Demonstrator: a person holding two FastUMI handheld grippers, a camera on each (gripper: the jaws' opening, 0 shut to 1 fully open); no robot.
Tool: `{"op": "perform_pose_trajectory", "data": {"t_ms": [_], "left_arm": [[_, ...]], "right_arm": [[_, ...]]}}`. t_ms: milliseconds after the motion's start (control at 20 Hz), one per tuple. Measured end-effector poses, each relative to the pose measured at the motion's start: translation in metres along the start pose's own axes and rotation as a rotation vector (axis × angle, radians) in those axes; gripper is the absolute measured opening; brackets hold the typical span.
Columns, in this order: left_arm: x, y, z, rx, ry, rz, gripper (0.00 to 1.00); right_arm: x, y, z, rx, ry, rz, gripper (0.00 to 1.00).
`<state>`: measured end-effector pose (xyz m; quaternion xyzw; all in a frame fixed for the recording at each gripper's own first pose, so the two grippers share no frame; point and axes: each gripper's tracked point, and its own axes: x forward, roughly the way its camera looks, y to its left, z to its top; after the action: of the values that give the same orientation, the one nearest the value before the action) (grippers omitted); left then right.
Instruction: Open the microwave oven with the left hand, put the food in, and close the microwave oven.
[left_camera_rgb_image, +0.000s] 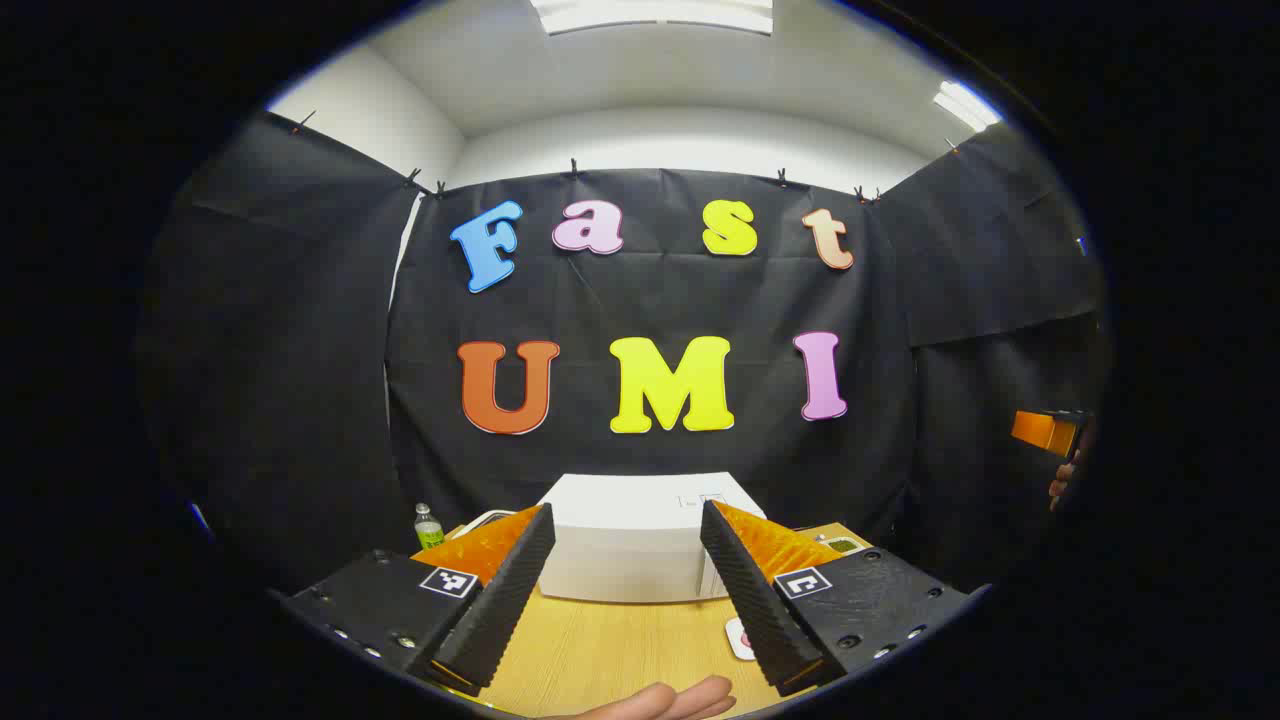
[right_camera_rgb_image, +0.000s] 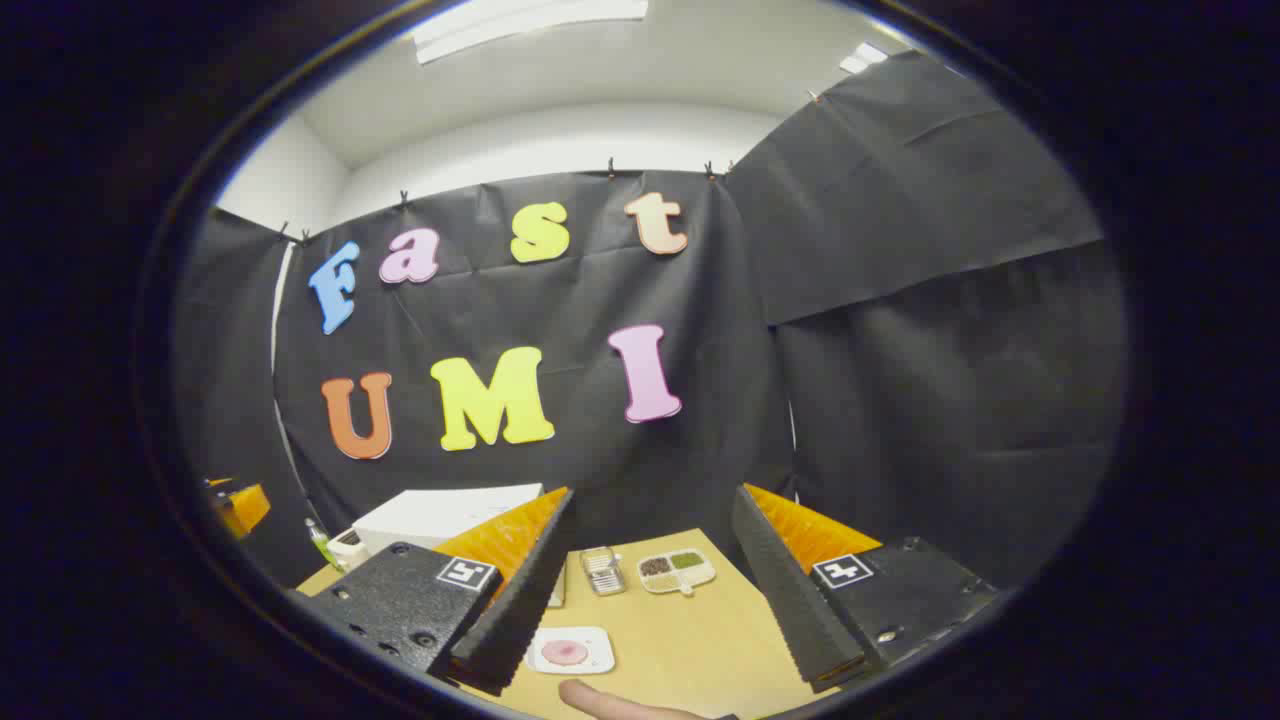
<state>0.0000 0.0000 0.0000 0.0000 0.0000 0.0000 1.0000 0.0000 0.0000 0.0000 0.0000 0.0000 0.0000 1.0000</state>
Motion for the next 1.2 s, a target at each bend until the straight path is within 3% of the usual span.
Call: {"op": "perform_pose_trajectory", "data": {"t_ms": [50,350,400,450,500,650,700,750,850,900,950,1000,1100,1150,1200], "left_arm": [[-0.001,0.002,0.001,-0.001,-0.001,0.002,0.92],[-0.003,0.007,0.005,-0.025,0.005,0.002,0.92],[-0.003,0.007,0.004,-0.034,0.011,-0.002,0.92],[-0.004,0.008,0.004,-0.038,0.012,-0.005,0.92],[-0.004,0.008,0.004,-0.040,0.011,-0.008,0.92],[-0.002,0.008,0.004,-0.038,-0.001,-0.016,0.92],[-0.001,0.008,0.005,-0.039,-0.005,-0.016,0.92],[0.001,0.009,0.006,-0.038,-0.011,-0.013,0.92],[0.008,0.007,0.005,-0.031,-0.021,-0.009,0.92],[0.013,0.004,0.003,-0.027,-0.026,-0.012,0.92],[0.017,0.003,0.002,-0.026,-0.033,-0.011,0.92],[0.023,-0.001,0.000,-0.026,-0.040,-0.013,0.92],[0.034,-0.009,-0.008,-0.026,-0.042,-0.024,0.92],[0.040,-0.015,-0.013,-0.028,-0.041,-0.032,0.92],[0.048,-0.021,-0.018,-0.030,-0.036,-0.042,0.92]], "right_arm": [[-0.001,-0.001,0.002,-0.002,-0.008,0.003,1.00],[-0.008,0.000,0.009,-0.006,-0.028,0.013,1.00],[-0.008,-0.001,0.010,-0.009,-0.032,0.015,0.90],[-0.008,-0.002,0.010,-0.008,-0.038,0.014,0.90],[-0.009,-0.001,0.011,-0.007,-0.041,0.016,1.00],[-0.010,0.000,0.010,-0.003,-0.043,0.031,1.00],[-0.010,0.001,0.010,-0.002,-0.044,0.037,0.91],[-0.009,0.001,0.009,-0.005,-0.044,0.045,1.00],[-0.007,0.001,0.012,-0.014,-0.057,0.065,1.00],[-0.006,-0.002,0.014,-0.015,-0.065,0.066,0.91],[-0.004,-0.006,0.013,-0.017,-0.069,0.061,0.91],[-0.003,-0.010,0.013,-0.021,-0.074,0.058,1.00],[-0.001,-0.012,0.011,-0.025,-0.079,0.062,1.00],[0.000,-0.014,0.011,-0.025,-0.079,0.065,0.90],[0.002,-0.016,0.010,-0.023,-0.080,0.069,0.91]]}}
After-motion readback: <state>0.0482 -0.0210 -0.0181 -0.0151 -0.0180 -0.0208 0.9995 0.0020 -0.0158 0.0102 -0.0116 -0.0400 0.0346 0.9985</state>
